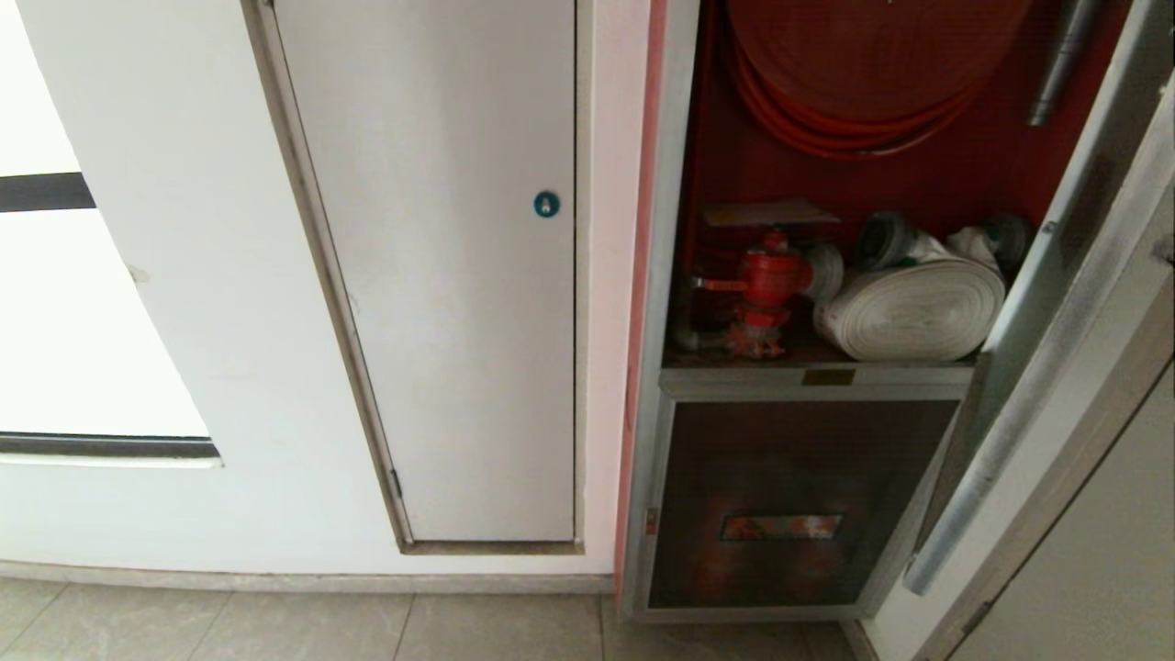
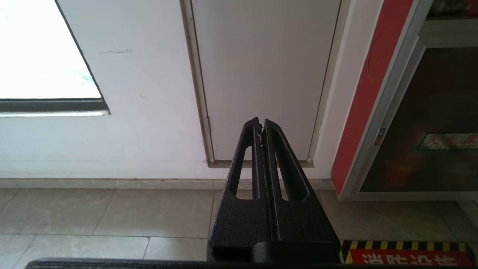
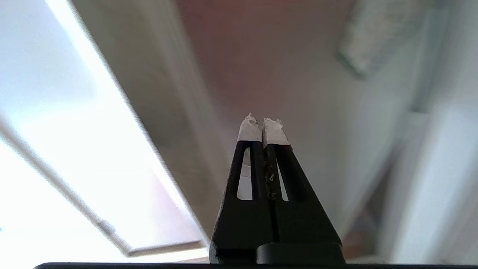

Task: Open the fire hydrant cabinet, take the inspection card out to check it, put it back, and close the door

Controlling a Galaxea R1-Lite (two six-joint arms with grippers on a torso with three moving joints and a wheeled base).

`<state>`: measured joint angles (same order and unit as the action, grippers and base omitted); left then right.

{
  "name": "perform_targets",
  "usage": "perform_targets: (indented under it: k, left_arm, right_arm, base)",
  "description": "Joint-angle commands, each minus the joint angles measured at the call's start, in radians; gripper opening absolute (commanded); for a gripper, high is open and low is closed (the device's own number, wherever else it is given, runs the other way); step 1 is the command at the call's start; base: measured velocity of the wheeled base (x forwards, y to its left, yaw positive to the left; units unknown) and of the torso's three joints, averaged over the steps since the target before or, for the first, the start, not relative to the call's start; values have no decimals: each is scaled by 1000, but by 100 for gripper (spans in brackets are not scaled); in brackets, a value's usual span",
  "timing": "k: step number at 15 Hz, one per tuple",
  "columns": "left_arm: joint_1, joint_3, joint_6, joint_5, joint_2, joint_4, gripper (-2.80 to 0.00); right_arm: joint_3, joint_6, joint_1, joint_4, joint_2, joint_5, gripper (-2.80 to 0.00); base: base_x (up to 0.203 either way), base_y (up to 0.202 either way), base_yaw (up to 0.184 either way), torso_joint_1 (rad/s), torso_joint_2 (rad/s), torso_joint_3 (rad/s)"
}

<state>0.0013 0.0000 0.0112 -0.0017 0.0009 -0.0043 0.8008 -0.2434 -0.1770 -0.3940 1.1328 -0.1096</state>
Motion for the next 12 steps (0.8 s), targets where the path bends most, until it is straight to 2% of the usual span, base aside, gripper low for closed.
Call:
perform_targets:
  k: [1,4,7,12]
  left_arm:
    - [0,2,1,0,1,0,-280]
    - [0,3,1,0,1,0,-280]
    - [0,3,1,0,1,0,-280]
    - [2,2,1,0,1,0,-280]
  right_arm:
    - [46,-4,40,-2,73,-19,-280]
    - [136,-8,95,-2,186,-67,-280]
    - [266,-32,142,1,344,-77,-280]
    - [510,-41,171,3,612,-80,-280]
  base:
    - [0,0,0,0,0,0]
    - [0,0,0,0,0,0]
    - [0,0,0,0,0,0]
    - [0,0,0,0,0,0]
